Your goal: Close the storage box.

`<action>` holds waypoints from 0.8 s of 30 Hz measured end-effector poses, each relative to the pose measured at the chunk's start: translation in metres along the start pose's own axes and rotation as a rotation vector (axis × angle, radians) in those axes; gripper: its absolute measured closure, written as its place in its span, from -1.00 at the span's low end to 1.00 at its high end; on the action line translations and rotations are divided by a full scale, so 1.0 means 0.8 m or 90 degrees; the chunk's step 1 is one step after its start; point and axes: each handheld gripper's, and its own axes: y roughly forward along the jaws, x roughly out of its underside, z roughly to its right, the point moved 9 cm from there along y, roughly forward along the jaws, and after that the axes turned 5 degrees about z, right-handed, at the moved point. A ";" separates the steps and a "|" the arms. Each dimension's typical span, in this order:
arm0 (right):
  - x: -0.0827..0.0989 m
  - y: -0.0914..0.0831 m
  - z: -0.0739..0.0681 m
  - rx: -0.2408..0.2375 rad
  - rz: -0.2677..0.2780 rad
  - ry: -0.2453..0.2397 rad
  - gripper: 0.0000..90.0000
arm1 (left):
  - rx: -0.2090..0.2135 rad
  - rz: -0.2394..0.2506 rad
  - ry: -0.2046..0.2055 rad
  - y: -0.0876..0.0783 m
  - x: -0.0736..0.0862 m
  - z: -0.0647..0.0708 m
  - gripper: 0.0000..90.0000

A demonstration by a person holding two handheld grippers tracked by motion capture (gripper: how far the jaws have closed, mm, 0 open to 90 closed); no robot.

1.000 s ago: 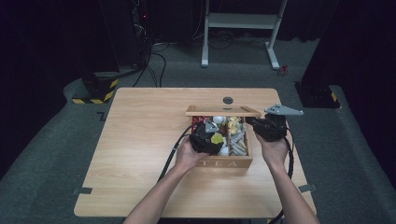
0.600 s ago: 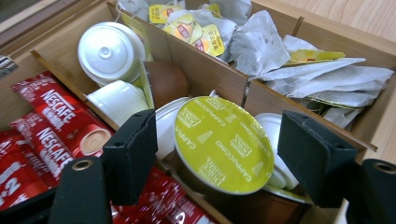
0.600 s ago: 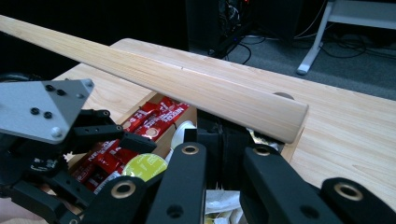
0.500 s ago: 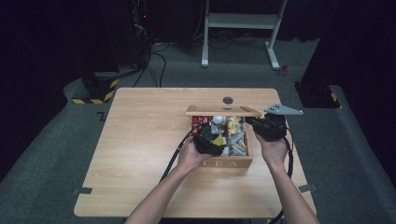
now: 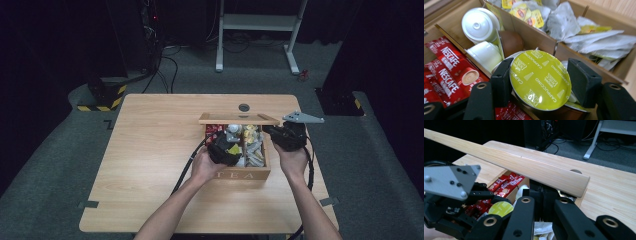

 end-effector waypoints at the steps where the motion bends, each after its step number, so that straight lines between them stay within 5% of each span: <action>1: 0.000 0.000 0.000 0.000 0.000 0.000 0.98 | 0.005 0.014 -0.004 -0.007 -0.005 -0.001 -0.10; 24: -0.004 0.003 0.001 0.003 0.009 0.005 0.98 | 0.011 0.080 -0.033 -0.085 -0.003 -0.013 -0.09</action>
